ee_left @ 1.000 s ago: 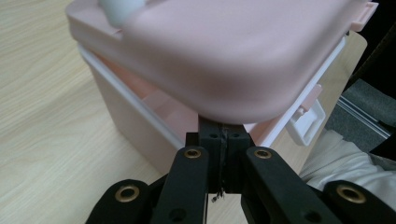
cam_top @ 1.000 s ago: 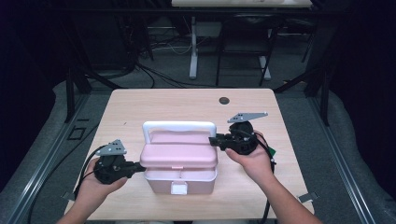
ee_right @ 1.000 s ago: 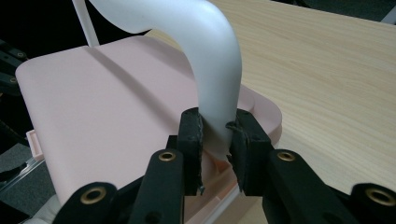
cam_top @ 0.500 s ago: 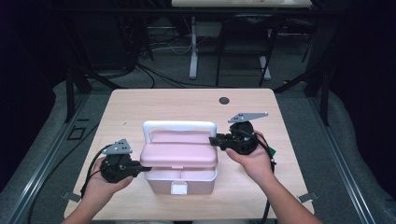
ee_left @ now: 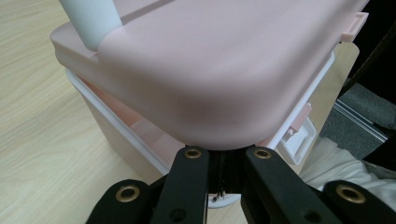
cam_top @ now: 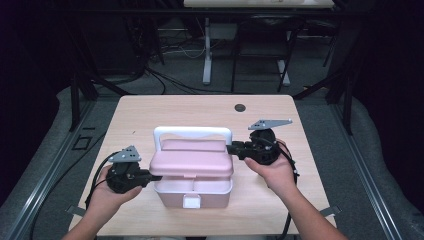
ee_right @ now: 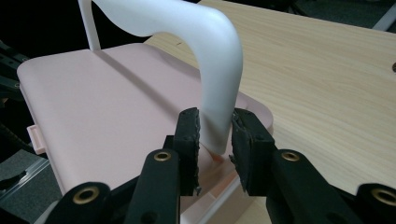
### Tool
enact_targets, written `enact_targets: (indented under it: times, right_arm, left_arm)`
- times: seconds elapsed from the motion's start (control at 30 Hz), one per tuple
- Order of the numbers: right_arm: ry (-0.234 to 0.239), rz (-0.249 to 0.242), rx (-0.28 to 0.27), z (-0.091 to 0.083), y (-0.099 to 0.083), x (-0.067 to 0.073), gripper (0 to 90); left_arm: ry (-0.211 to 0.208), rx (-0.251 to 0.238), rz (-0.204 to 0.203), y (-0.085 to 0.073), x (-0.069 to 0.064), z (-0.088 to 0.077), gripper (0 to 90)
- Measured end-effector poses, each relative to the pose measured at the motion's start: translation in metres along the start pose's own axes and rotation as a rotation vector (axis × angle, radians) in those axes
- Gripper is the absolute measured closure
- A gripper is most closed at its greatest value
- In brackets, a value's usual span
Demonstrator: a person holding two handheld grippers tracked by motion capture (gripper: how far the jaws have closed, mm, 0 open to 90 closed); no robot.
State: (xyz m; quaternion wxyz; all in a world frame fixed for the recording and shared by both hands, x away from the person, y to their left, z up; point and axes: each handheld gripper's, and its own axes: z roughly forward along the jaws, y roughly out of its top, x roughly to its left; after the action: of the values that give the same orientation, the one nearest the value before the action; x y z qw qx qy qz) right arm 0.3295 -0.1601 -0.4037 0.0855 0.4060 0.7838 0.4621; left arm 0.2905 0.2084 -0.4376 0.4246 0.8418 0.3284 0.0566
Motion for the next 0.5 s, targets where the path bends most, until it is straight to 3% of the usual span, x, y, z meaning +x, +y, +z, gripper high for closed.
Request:
enact_targets:
  times: [0.5]
  right_arm:
    - [-0.04,-0.023,0.003,-0.019,-0.004,0.001,80.0]
  left_arm:
    - [0.011,-0.02,0.0,0.02,0.004,-0.008,89.7]
